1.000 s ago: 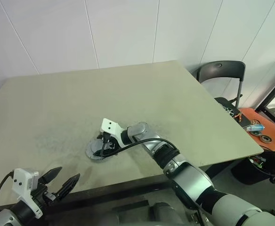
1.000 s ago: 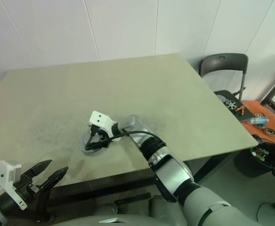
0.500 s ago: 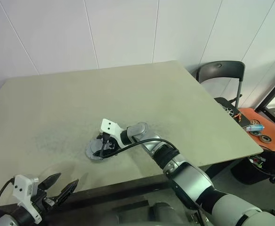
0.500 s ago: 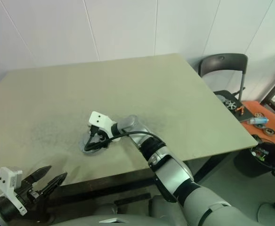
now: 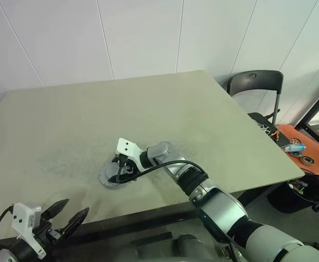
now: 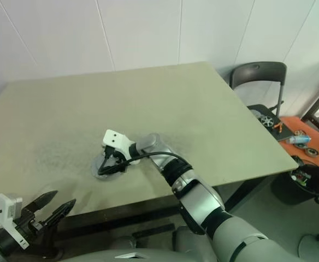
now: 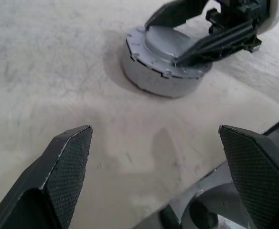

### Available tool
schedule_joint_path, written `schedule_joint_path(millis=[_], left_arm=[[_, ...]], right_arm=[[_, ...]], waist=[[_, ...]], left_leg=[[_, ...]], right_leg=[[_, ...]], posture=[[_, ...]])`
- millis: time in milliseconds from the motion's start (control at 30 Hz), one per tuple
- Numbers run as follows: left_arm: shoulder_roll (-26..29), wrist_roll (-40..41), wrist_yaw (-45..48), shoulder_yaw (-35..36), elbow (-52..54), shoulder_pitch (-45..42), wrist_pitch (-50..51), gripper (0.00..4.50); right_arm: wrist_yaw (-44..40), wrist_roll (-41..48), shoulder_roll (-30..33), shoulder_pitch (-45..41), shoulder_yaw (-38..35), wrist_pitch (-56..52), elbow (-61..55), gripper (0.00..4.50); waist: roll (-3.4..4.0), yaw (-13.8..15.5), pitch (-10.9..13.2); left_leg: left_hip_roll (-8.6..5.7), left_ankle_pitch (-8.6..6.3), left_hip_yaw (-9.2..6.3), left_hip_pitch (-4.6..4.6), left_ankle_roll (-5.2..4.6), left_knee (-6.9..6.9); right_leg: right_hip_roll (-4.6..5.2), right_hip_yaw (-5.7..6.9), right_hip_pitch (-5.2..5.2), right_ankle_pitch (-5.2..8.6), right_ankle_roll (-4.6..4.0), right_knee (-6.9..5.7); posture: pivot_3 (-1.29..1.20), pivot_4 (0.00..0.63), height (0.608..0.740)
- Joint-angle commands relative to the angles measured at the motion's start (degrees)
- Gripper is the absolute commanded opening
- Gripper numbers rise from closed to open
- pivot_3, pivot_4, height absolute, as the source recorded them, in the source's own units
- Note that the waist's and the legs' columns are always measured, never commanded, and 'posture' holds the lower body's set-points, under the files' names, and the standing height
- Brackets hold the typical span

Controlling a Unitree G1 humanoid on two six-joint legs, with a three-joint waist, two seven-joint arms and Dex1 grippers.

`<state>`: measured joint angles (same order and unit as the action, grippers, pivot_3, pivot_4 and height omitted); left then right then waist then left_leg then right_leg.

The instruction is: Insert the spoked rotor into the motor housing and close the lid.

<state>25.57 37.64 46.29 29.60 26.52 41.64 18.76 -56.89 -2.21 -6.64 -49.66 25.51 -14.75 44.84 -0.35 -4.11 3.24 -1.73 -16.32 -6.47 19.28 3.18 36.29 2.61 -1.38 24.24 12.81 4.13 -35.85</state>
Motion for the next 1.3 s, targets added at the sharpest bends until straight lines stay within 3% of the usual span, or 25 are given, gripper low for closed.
schedule_joint_path(millis=[33, 567, 967, 1067, 1300], left_arm=[[0.82, 1.25, -1.29, 1.0, 2.86, -0.49, 0.86, 4.5], [2.24, 4.4, -6.24, 1.95, 9.35, -1.39, 6.61, 4.5], [2.67, 6.28, -8.6, 2.31, 12.1, -1.43, 8.9, 4.5], [2.92, 6.68, -8.83, 2.47, 12.29, -1.63, 9.31, 4.5], [3.62, 7.58, -9.39, 2.74, 12.46, -2.01, 9.86, 4.5]], right_arm=[[1.49, -1.3, -1.98, -1.04, 0.37, -0.3, 1.47, 3.48], [-0.55, -1.67, -0.8, -1.53, 1.41, -1.94, 2.08, 3.48], [4.47, -3.36, -1.43, -1.83, 1.77, -1.68, 5.23, 3.48], [3.29, -2.97, -1.23, -1.92, 1.94, -1.22, 4.95, 3.48], [-1.2, -2.0, -0.39, -2.27, 2.31, -2.79, 3.04, 3.48]], waist=[[0.0, 0.04, 0.0], [0.02, 0.05, -0.02], [0.22, 0.12, -0.1], [0.48, 0.04, -0.08], [0.59, -0.09, -0.13]], left_leg=[[0.0, 0.0, 0.0, 0.0, 0.0, 0.0], [0.0, 0.0, 0.0, -0.07, 0.0, 0.09], [0.0, 0.0, -0.01, -0.39, 0.01, 0.1], [0.04, -0.12, -0.1, -0.92, 0.19, 0.07], [0.24, -0.21, -0.09, -0.78, 0.32, 0.02]], right_leg=[[0.0, 0.0, 0.0, 0.0, 0.0, 0.0], [0.0, 0.0, -0.04, 0.0, -0.01, -0.15], [0.02, 0.01, -0.37, 0.02, -0.01, -0.15], [0.04, 0.12, -0.78, 0.05, -0.04, 0.15], [0.16, 0.41, -0.9, 0.04, -0.03, 0.78]], posture=[[0.0, 0.0, 0.74], [0.0, 0.0, 0.74], [0.0, 0.0, 0.74], [0.0, 0.0, 0.74], [0.0, 0.0, 0.74]])
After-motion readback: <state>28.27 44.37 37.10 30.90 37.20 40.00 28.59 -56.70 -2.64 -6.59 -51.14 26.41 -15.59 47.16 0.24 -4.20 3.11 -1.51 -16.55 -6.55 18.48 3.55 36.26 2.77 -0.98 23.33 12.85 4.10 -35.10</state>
